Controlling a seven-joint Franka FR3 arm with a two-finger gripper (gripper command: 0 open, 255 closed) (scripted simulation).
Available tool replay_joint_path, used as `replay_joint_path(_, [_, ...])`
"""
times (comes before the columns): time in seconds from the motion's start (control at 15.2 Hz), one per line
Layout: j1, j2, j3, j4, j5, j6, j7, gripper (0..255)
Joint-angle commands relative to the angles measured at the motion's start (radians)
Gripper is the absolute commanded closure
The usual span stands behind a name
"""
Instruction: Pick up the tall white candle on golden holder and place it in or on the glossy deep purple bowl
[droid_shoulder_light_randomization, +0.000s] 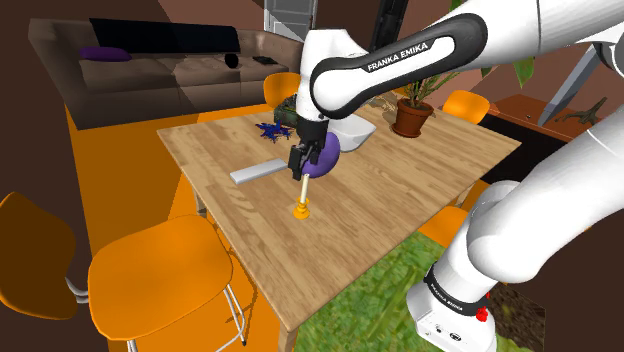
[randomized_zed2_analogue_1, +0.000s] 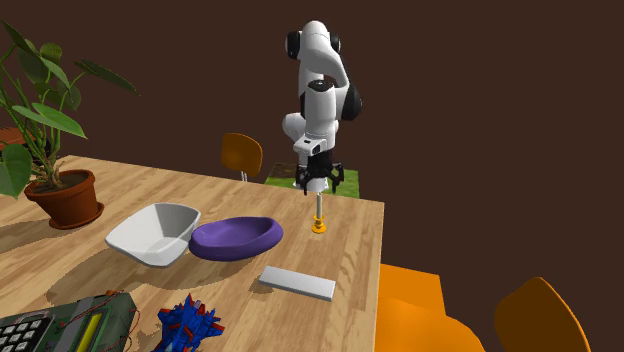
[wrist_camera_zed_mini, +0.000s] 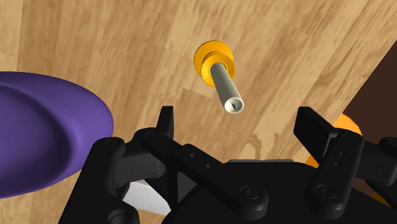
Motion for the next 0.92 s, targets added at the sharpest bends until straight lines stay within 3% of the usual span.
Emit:
replay_joint_path(0.0, [0.000,0.011,0.001,-0.017,-0.001,0.028,0.000,0])
replay_joint_path(0.26, [0.000,0.038,0.004,-0.043,-0.003,0.081,0.002,0])
replay_joint_path(0.73, [0.000,0.038,0.004,-0.043,-0.003,0.081,0.002,0])
replay_joint_path(0.79, [0.000,0.038,0.004,-0.043,-0.003,0.081,0.002,255])
replay_joint_path(0.86, [0.000,0.038,0.004,-0.043,-0.003,0.081,0.002,255])
